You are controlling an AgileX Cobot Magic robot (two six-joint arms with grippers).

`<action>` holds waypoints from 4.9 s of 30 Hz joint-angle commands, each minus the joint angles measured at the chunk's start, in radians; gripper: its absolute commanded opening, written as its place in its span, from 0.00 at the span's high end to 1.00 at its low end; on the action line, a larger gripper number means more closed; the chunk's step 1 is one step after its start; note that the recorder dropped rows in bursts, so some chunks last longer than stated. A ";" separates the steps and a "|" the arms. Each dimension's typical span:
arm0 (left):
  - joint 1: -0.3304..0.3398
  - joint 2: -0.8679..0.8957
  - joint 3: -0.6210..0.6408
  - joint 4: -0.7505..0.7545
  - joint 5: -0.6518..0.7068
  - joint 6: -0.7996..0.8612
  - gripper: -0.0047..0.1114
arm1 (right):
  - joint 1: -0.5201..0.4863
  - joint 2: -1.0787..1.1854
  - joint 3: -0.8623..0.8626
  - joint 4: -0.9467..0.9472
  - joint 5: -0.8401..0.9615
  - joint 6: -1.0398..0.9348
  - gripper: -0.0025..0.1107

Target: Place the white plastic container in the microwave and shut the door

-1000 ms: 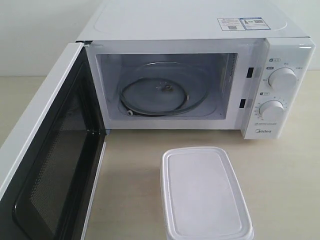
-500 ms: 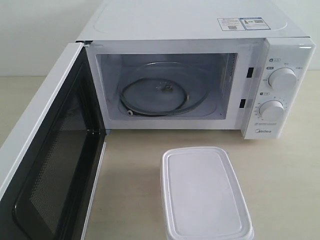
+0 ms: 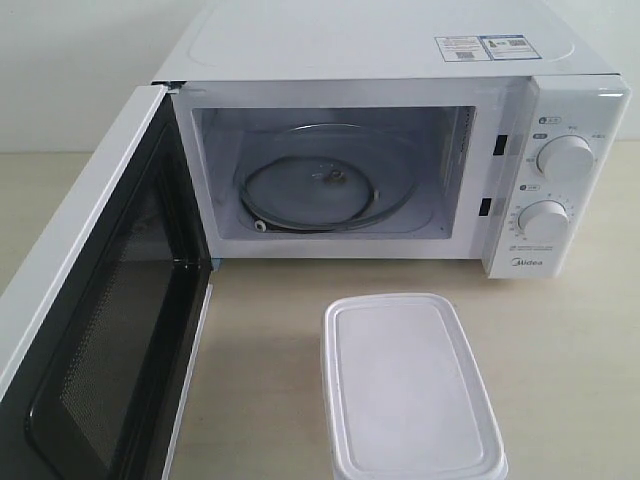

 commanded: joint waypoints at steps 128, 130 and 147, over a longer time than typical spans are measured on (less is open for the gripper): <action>-0.006 -0.003 0.003 0.001 -0.006 0.000 0.93 | -0.171 0.755 0.371 1.457 0.316 -1.304 0.98; -0.006 -0.003 0.003 0.001 -0.006 0.000 0.93 | -0.171 0.717 0.400 1.457 0.321 -1.313 0.98; -0.006 -0.003 0.003 0.001 -0.005 0.000 0.93 | 0.042 0.659 0.433 1.514 0.189 -1.278 0.98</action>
